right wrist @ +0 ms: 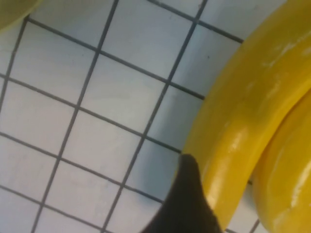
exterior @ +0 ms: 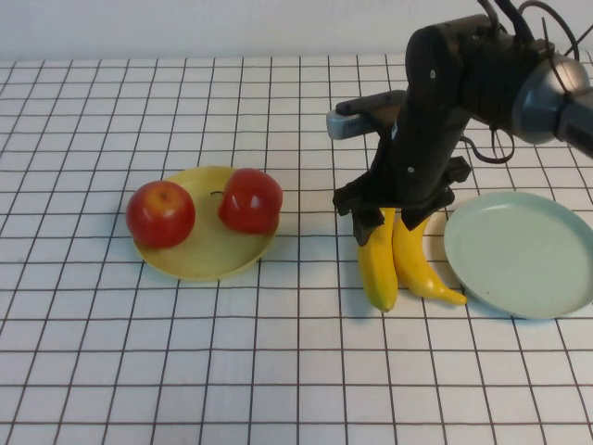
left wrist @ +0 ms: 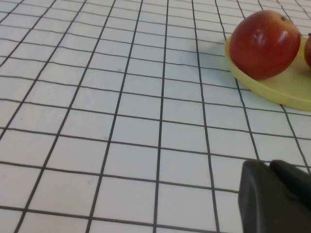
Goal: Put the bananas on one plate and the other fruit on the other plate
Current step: Put another type of fruit in the right plate
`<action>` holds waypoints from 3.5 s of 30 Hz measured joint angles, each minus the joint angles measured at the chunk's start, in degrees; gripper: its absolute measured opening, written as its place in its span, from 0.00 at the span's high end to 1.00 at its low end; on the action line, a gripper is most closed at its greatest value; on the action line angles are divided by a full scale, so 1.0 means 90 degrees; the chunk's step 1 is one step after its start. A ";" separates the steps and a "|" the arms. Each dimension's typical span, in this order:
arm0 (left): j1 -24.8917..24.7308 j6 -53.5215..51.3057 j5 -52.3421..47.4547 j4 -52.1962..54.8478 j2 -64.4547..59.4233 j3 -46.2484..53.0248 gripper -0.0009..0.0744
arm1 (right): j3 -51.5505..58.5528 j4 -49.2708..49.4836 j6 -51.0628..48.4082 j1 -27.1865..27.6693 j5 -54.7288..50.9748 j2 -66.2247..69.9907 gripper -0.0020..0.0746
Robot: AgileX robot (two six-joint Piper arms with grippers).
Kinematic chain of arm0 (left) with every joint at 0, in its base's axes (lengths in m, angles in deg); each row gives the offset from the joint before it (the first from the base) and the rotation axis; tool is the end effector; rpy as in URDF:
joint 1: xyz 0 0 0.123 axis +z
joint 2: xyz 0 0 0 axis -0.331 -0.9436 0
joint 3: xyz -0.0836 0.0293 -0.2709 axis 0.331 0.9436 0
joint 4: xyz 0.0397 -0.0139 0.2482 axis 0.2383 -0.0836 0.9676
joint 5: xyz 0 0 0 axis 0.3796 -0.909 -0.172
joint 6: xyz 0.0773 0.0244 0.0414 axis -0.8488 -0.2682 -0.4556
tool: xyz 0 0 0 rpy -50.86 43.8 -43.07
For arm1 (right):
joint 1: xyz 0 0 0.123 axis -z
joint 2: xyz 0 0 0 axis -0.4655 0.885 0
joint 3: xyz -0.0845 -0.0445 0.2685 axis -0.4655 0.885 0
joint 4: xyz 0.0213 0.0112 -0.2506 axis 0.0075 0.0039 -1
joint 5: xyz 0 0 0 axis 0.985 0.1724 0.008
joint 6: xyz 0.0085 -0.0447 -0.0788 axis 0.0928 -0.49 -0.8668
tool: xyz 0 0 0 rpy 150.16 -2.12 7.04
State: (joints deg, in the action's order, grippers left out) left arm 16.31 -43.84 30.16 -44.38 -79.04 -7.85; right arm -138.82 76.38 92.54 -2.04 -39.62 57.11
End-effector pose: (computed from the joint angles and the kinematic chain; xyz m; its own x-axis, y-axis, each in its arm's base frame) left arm 0.0525 -0.0037 0.1716 -0.3022 -0.1167 -0.9461 0.0216 0.9914 -0.1292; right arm 0.3829 0.2262 0.2480 -0.9051 -0.3714 -0.2072 -0.3963 0.9133 0.0941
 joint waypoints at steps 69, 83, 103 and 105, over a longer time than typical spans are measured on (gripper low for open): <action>0.0000 0.0000 0.0000 0.0000 0.0000 0.0000 0.99 | 0.4088 0.0444 -0.0652 0.2378 0.2435 -0.2122 0.25; 0.0000 0.0000 0.0000 0.0000 0.0000 0.0000 0.99 | 0.2393 0.0458 -0.0322 0.0572 0.1966 -0.1644 0.25; 0.0000 0.0000 0.0000 0.0000 0.0000 0.0000 0.99 | 0.1818 0.0135 -0.0323 0.0312 0.1769 -0.0117 0.36; 0.0000 0.0000 0.0000 0.0000 0.0000 0.0000 0.99 | 0.1818 0.0188 -0.0349 0.0312 0.1769 -0.0018 0.46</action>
State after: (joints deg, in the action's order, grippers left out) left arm 16.31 -43.84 30.16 -44.38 -79.04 -7.85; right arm -122.45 78.07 89.40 0.77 -23.70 56.95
